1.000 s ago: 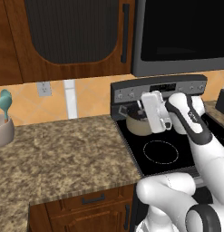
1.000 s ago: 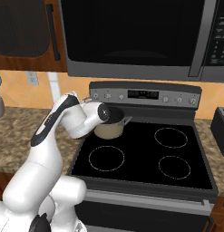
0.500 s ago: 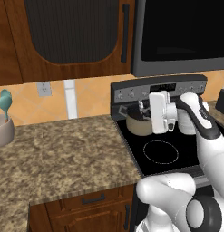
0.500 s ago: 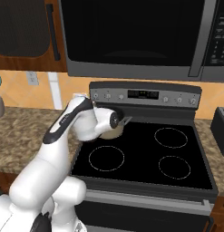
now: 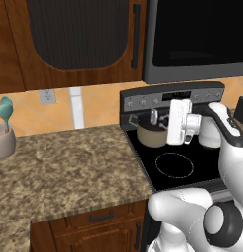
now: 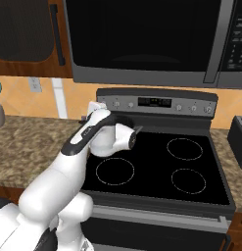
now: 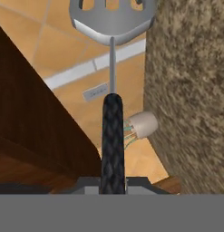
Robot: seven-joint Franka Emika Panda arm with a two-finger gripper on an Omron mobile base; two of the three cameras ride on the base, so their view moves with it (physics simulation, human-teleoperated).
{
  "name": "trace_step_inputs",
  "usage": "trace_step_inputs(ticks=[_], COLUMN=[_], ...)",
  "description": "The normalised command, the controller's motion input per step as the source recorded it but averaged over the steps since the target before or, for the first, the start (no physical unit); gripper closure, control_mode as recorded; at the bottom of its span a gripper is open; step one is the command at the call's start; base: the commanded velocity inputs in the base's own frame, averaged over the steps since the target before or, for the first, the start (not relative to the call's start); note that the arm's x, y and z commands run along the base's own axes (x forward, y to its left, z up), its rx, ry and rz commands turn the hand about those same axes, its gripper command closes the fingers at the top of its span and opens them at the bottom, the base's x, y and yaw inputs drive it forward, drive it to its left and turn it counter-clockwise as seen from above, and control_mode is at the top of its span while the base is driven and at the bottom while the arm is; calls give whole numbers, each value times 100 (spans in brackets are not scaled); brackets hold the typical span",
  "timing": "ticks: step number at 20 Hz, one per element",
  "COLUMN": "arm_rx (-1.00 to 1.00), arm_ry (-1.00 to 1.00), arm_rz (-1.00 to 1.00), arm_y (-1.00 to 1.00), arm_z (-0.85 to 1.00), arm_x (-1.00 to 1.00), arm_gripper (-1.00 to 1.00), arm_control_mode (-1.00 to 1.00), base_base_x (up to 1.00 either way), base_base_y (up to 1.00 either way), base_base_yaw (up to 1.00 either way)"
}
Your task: Put the lime and lime in the pot. Retrieve the spatula and lightly stir the vegetables in the pot.
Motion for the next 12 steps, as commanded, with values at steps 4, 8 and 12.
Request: trace_step_inputs(ticks=[4, 8, 12], arm_rx=[16, 14, 17], arm_ry=[12, 17, 21], arm_rz=[-1, -4, -2], arm_y=[-3, 0, -1], arm_z=[19, 17, 1], arm_x=[7, 5, 0], arm_gripper=[100, 100, 100], arm_control_mode=[-100, -100, -100], base_base_x=[0, 0, 0], base_base_y=[0, 0, 0], base_base_yaw=[0, 0, 0])
